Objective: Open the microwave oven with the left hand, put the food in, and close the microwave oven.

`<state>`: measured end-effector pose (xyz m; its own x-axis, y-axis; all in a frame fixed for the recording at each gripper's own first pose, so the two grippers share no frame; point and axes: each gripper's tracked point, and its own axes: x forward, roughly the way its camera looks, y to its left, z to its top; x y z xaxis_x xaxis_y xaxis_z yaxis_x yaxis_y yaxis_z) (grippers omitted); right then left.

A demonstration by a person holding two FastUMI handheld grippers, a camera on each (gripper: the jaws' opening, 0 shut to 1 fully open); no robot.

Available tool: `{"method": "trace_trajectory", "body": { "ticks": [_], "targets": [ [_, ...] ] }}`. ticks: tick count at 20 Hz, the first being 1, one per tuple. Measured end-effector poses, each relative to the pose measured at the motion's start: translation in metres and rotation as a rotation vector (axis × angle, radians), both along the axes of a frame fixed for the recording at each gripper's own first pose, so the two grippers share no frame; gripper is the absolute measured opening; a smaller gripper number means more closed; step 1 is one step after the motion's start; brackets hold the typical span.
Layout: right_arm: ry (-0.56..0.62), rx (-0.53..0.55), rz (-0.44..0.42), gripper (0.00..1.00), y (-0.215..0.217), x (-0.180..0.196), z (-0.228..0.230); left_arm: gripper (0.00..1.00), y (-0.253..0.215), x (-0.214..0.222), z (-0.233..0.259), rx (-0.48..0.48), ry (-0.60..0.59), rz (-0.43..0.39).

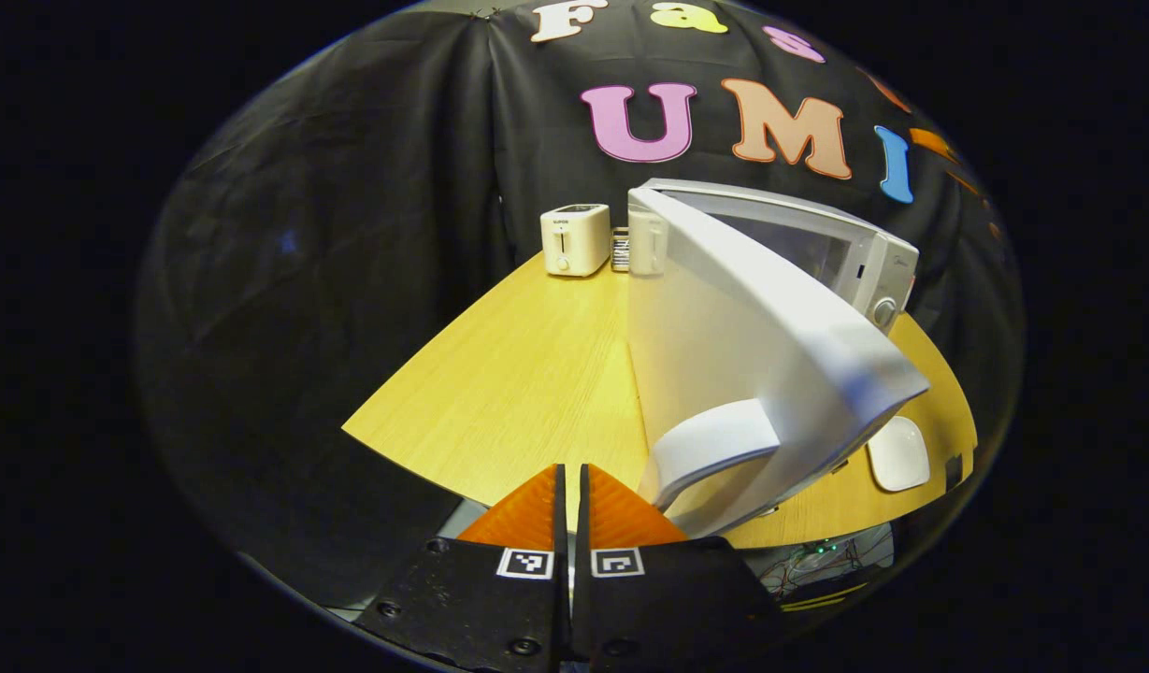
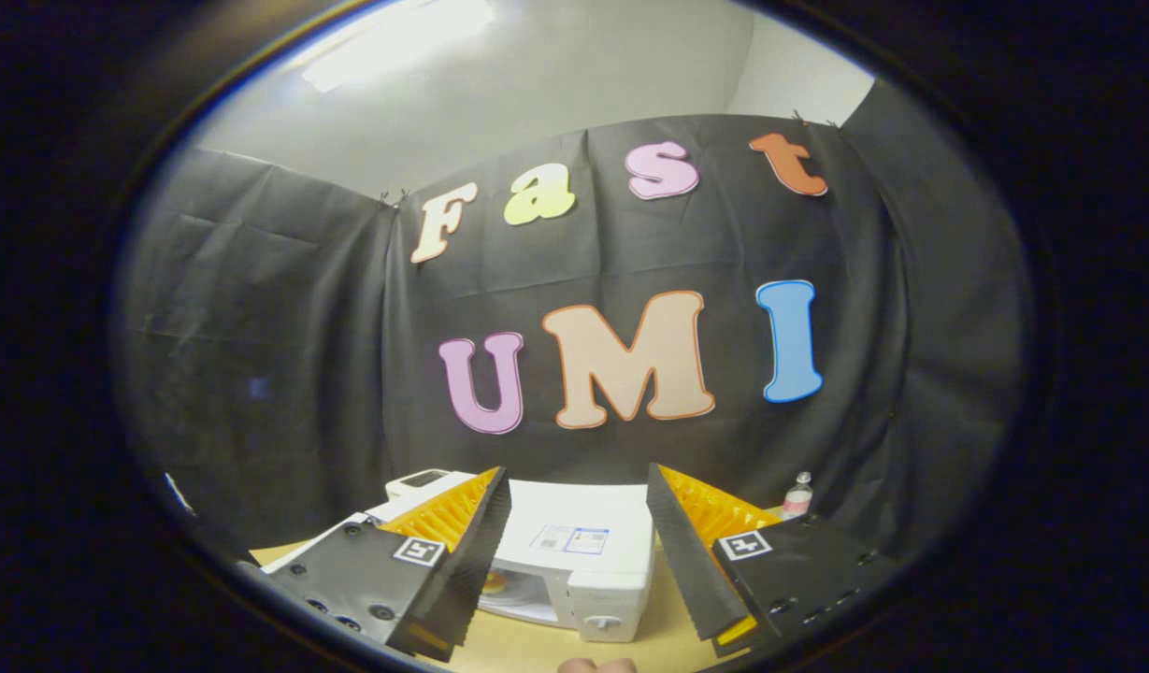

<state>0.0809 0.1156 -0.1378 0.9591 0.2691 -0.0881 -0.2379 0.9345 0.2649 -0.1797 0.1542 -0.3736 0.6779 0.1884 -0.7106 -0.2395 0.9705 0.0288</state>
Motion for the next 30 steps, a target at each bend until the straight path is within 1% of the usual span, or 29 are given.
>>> {"method": "trace_trajectory", "body": {
  "ticks": [2,6,12,15,19,24,28,30],
  "targets": [
    [-0.007,-0.003,0.000,0.84,-0.010,0.000,0.001,0.01,-0.016,0.006,0.001,-0.011,-0.004,-0.023],
    [-0.006,-0.022,-0.003,0.84,-0.034,0.000,-0.002,0.01,-0.046,0.017,0.002,-0.001,-0.007,-0.081],
    [-0.022,-0.009,-0.013,0.84,-0.068,0.006,0.000,0.01,-0.097,0.037,-0.001,-0.029,-0.020,-0.126],
    [-0.022,0.009,-0.002,0.84,-0.081,0.006,0.000,0.01,-0.120,0.048,-0.003,-0.033,-0.024,-0.137],
    [-0.043,-0.012,0.011,0.84,-0.103,0.002,0.000,0.01,-0.152,0.068,-0.002,-0.055,-0.054,-0.136],
    [-0.029,-0.015,0.032,0.84,-0.116,-0.004,-0.009,0.01,-0.178,0.102,-0.005,-0.029,-0.067,-0.139],
    [-0.036,-0.037,0.039,0.84,-0.124,-0.009,-0.011,0.01,-0.203,0.124,-0.010,-0.056,-0.055,-0.129],
    [-0.040,-0.045,0.033,0.84,-0.129,-0.011,-0.011,0.01,-0.211,0.137,-0.012,-0.012,-0.059,-0.149]
  ]
}}
